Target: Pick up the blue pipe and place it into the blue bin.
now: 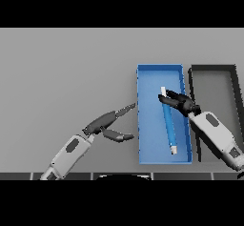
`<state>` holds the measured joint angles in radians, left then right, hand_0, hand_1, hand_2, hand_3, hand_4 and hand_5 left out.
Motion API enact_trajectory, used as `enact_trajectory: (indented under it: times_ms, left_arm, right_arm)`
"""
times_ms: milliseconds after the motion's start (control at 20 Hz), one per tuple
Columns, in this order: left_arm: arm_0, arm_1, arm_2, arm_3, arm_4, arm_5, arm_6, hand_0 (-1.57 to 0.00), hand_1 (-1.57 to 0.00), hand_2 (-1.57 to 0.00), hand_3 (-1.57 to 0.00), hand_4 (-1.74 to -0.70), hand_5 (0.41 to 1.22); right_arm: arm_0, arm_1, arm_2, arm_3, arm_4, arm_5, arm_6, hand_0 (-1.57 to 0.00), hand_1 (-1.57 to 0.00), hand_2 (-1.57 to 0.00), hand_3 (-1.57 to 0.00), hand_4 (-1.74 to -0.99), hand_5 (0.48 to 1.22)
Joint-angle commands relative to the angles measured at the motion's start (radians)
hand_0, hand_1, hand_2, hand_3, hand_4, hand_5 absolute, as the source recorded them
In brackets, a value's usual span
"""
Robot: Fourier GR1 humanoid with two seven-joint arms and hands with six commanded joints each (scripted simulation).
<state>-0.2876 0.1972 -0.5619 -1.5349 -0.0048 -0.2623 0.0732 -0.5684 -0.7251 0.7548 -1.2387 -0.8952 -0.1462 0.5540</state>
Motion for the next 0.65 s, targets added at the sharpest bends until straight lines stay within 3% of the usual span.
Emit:
enact_trajectory:
  times_ms: [0, 50, 200, 350, 600]
  left_arm:
    - [0.004, -0.001, -0.003, -0.004, 0.001, -0.001, 0.002, 0.0, 0.0, 0.0, 0.0, -0.91, 0.457]
    - [0.007, -0.01, -0.008, -0.011, 0.0, 0.005, 0.001, 0.0, 0.0, 0.0, 0.0, -0.91, 0.458]
    - [0.007, -0.001, -0.001, 0.003, 0.0, -0.001, -0.012, 0.0, 0.0, 0.0, 0.0, -0.92, 0.462]
    - [-0.005, -0.006, 0.006, 0.0, 0.01, 0.001, 0.017, 0.0, 0.0, 0.0, 0.0, -0.92, 0.466]
    - [0.002, 0.006, 0.011, 0.028, 0.011, -0.013, -0.021, 0.0, 0.0, 0.0, 0.0, -0.92, 0.468]
  right_arm:
    - [-0.001, -0.001, 0.004, -0.002, 0.007, -0.009, 0.001, -0.06, -0.05, -0.05, -0.04, -1.124, 0.738]
    - [-0.018, 0.004, 0.013, 0.007, 0.022, -0.017, 0.017, -0.04, -0.04, -0.04, -0.03, -1.124, 0.717]
    - [0.0, -0.003, -0.002, 0.013, 0.009, 0.004, -0.024, -0.02, -0.02, -0.02, -0.02, -1.119, 0.695]
    - [-0.003, -0.006, -0.001, 0.007, 0.009, -0.006, -0.016, -0.01, -0.01, -0.01, -0.01, -1.132, 0.675]
    - [-0.005, 0.0, -0.001, 0.027, 0.004, 0.03, -0.038, -0.01, -0.01, -0.01, -0.01, -1.129, 0.677]
